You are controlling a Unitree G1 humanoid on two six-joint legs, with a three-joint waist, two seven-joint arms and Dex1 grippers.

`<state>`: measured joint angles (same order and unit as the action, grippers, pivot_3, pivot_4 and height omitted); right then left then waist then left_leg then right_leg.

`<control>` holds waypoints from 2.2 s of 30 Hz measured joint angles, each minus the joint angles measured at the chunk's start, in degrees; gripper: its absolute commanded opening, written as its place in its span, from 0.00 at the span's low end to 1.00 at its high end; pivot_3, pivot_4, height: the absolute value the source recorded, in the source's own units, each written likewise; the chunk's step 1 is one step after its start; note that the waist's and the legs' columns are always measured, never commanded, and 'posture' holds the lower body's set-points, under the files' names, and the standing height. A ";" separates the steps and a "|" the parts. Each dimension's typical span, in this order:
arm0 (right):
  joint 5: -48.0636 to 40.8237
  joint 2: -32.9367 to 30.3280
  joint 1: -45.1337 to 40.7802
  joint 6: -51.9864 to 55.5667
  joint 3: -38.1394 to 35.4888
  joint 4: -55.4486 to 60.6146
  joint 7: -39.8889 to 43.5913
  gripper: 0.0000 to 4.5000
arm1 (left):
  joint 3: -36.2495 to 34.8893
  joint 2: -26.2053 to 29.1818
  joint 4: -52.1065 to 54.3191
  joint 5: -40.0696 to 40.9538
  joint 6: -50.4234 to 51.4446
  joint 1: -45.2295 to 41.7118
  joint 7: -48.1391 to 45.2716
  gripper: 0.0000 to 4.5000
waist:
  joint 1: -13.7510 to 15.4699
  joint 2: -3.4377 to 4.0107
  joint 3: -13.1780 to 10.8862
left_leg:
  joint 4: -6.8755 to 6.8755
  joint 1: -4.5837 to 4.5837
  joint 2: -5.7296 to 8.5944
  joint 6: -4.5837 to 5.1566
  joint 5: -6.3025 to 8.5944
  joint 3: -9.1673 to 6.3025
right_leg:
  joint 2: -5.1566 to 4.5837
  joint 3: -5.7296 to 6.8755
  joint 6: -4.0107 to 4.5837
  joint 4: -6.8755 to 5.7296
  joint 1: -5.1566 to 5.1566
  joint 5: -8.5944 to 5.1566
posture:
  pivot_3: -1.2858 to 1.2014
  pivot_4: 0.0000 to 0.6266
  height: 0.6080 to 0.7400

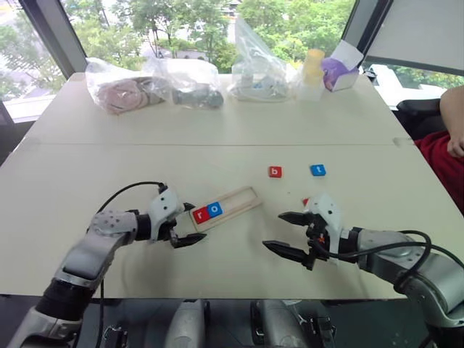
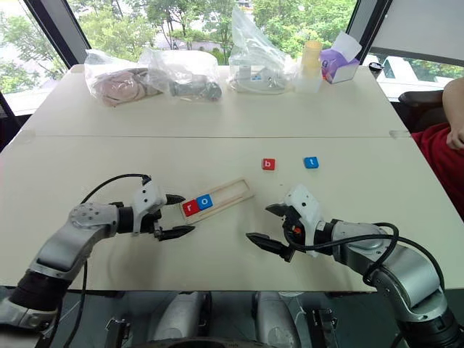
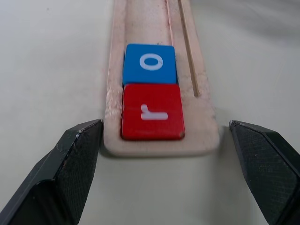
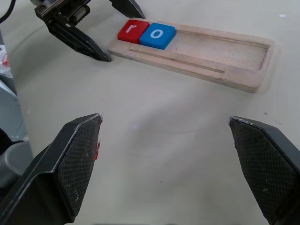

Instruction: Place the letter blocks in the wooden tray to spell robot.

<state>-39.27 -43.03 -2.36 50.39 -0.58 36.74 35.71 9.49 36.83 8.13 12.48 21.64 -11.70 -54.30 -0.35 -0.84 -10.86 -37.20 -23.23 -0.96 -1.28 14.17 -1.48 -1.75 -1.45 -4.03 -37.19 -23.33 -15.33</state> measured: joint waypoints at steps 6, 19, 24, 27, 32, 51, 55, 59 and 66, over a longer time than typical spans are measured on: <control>0.48 0.28 -0.02 -0.32 0.04 -0.01 0.02 1.00 | 0.78 -1.60 -1.63 -1.51 -2.24 -0.50 1.12 0.70 | 0.06 0.15 0.18 | 0.00 0.07 0.02 0.00 0.00 -0.01 | -0.01 -0.01 0.00 0.01 0.08 0.00 | 0.52 0.24 1.00; -1.61 1.33 0.17 0.70 -8.81 -2.76 -2.28 1.00 | 3.16 6.72 -11.48 -2.04 -13.48 -10.39 -15.42 0.70 | -0.31 0.10 0.17 | 0.08 -0.02 0.01 0.00 0.00 0.09 | 0.18 0.05 0.02 -0.02 -0.07 0.00 | 0.52 0.24 1.00; -1.46 1.56 0.81 0.69 -9.47 -3.44 -3.65 1.00 | 5.45 3.64 -21.55 -3.40 -19.87 -16.99 -21.19 0.70 | -0.20 0.09 0.17 | 0.04 -0.10 0.03 0.01 0.00 0.15 | 0.13 0.02 -0.08 0.01 -0.09 0.04 | 0.52 0.24 1.00; -1.46 2.20 1.03 0.65 -9.41 -3.44 -4.51 1.00 | 7.40 0.66 -25.06 -4.15 -22.88 -19.00 -23.41 0.70 | -0.25 0.07 0.16 | 0.02 -0.14 0.07 0.01 0.00 0.17 | 0.12 0.01 -0.17 0.03 -0.11 0.08 | 0.52 0.24 1.00; -1.43 3.19 1.55 0.65 -9.27 -3.40 -6.06 1.00 | 8.45 -1.82 -30.77 -5.97 -27.51 -22.18 -25.37 0.70 | -0.41 0.07 0.16 | 0.02 -0.09 0.05 0.01 0.00 0.15 | 0.19 0.01 -0.18 -0.02 -0.11 0.09 | 0.52 0.24 1.00; 12.72 24.65 -23.77 8.20 0.03 -20.64 -31.00 1.00 | 1.24 7.66 -13.39 -3.16 -12.03 -12.83 -21.55 1.00 | -0.78 0.08 0.17 | 0.09 -0.18 -0.04 0.01 -0.01 -0.01 | 0.24 -0.04 -0.14 -0.46 -0.53 0.16 | 0.52 0.24 1.00; 17.13 31.76 -28.75 8.57 1.80 -27.92 -36.17 1.00 | -3.97 14.45 -5.15 -0.09 -3.48 -10.13 -21.11 1.00 | -0.49 0.11 0.15 | 0.17 -0.33 0.00 0.01 -0.01 0.03 | 0.10 -0.07 -0.18 -0.64 -0.77 0.13 | 0.52 0.24 1.00; 21.71 35.88 -31.57 7.98 2.14 -33.32 -41.23 1.00 | -9.95 15.14 3.18 4.15 4.65 -8.08 -16.48 1.00 | -0.54 0.10 0.16 | 0.09 -0.33 0.02 0.01 -0.01 0.06 | 0.05 -0.10 -0.20 -0.65 -0.75 0.12 | 0.52 0.24 1.00; 27.69 37.87 -32.61 4.61 2.45 -39.22 -44.37 1.00 | -12.40 14.06 10.25 6.59 10.61 -3.46 -9.15 1.00 | -0.98 0.08 0.17 | 0.09 -0.21 0.01 0.01 -0.02 0.08 | 0.17 -0.14 -0.18 -0.77 -0.74 0.13 | 0.52 0.24 1.00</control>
<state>-11.58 -5.16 -34.96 55.00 1.87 -2.48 -8.66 -2.92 50.89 18.37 19.07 32.25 -15.16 -63.45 -1.33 -0.76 -10.69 -37.11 -23.44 -0.95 -1.27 14.15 -1.40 -1.58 -1.58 -4.21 -37.96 -24.07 -15.20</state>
